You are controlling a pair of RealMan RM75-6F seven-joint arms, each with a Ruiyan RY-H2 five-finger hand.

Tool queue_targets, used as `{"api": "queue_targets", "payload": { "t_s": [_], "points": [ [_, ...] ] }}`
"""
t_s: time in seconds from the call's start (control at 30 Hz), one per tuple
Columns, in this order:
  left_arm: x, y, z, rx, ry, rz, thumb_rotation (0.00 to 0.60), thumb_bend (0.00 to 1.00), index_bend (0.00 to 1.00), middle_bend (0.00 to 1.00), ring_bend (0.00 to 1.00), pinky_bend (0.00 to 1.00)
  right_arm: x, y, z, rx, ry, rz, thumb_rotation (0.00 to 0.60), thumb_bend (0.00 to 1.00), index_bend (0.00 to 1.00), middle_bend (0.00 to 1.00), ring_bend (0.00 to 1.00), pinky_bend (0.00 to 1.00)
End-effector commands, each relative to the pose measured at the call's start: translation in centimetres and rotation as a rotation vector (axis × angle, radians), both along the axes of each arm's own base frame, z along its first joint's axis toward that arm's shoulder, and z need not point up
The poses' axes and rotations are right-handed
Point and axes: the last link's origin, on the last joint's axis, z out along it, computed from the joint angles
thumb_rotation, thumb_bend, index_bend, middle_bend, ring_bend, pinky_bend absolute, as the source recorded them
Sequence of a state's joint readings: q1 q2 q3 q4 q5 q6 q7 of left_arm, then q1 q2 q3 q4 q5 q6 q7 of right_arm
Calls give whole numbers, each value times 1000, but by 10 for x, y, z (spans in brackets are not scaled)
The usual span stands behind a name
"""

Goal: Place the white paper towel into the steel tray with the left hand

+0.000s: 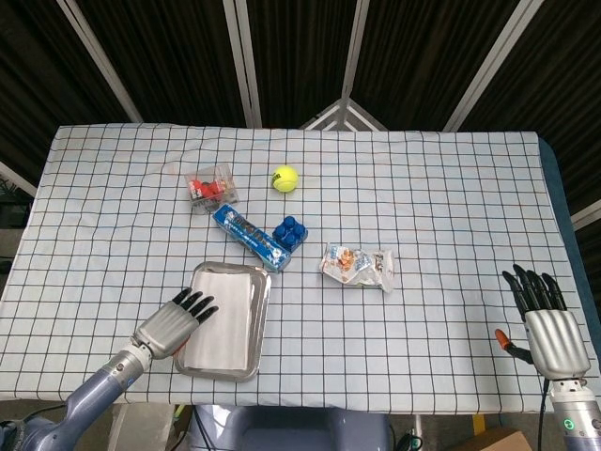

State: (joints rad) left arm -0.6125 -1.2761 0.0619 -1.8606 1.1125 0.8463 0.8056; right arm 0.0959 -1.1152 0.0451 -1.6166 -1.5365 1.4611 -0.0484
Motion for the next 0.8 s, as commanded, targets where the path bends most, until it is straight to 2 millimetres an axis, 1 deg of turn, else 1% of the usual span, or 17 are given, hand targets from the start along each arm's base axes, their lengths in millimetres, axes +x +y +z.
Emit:
{"api": "queue_targets", "payload": {
  "t_s": [0.03, 0.6, 0.8],
  "points": [
    [15, -1, -10, -30, 45, 2, 600, 673, 0, 0, 0, 0, 0, 0, 0, -1, 3, 2, 600, 314, 0, 0, 0, 0],
    [22, -3, -26, -43, 109, 6, 600, 673, 0, 0, 0, 0, 0, 0, 0, -3, 2, 5, 600, 314, 0, 0, 0, 0],
    [22, -3, -28, -43, 120, -9, 600, 673, 0, 0, 0, 0, 1, 0, 0, -2, 2, 6, 600, 313, 0, 0, 0, 0]
  ]
}}
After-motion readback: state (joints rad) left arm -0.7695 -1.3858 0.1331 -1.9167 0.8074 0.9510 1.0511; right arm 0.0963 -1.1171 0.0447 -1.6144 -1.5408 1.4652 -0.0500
